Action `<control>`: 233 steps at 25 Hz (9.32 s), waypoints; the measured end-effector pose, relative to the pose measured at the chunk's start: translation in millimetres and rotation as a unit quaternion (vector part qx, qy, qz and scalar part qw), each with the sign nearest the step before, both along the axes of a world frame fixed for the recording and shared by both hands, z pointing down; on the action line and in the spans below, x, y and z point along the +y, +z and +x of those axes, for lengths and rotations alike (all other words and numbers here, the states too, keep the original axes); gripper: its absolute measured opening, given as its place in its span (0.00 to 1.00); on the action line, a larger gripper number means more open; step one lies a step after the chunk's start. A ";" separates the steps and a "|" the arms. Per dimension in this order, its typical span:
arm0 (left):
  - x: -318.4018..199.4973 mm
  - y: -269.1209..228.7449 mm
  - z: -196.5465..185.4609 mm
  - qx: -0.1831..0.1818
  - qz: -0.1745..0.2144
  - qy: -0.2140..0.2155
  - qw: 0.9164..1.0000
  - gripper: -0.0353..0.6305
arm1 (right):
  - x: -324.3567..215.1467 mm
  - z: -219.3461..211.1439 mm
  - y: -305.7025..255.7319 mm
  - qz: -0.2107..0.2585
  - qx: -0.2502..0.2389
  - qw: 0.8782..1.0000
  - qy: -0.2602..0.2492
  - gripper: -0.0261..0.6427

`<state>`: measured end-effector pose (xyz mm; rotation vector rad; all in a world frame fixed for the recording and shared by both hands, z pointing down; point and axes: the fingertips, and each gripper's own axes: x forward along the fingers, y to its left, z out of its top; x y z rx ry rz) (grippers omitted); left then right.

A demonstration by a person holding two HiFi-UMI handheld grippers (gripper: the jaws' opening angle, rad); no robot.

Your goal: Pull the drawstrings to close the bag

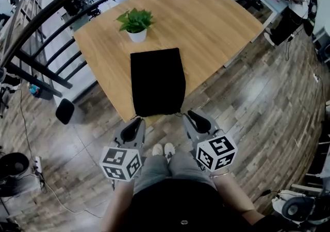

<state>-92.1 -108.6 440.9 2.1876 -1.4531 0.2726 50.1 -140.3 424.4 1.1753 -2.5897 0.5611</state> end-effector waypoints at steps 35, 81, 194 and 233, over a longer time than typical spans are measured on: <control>-22.7 130.2 -39.0 -0.156 -0.106 0.094 0.978 0.28 | -20.2 2.5 140.3 -0.040 0.164 0.984 -0.056 0.23; -28.1 137.3 -29.7 -0.204 -0.100 0.139 0.964 0.09 | -32.7 -3.3 154.7 0.005 0.203 0.974 -0.104 0.04; -41.4 -55.6 -100.9 -0.164 0.098 -0.011 0.982 0.09 | -60.5 114.4 -49.3 0.060 0.016 0.988 0.141 0.04; -51.0 -36.1 -141.5 -0.166 0.071 -0.043 0.983 0.09 | -78.1 137.3 -30.2 0.035 0.023 0.982 0.182 0.04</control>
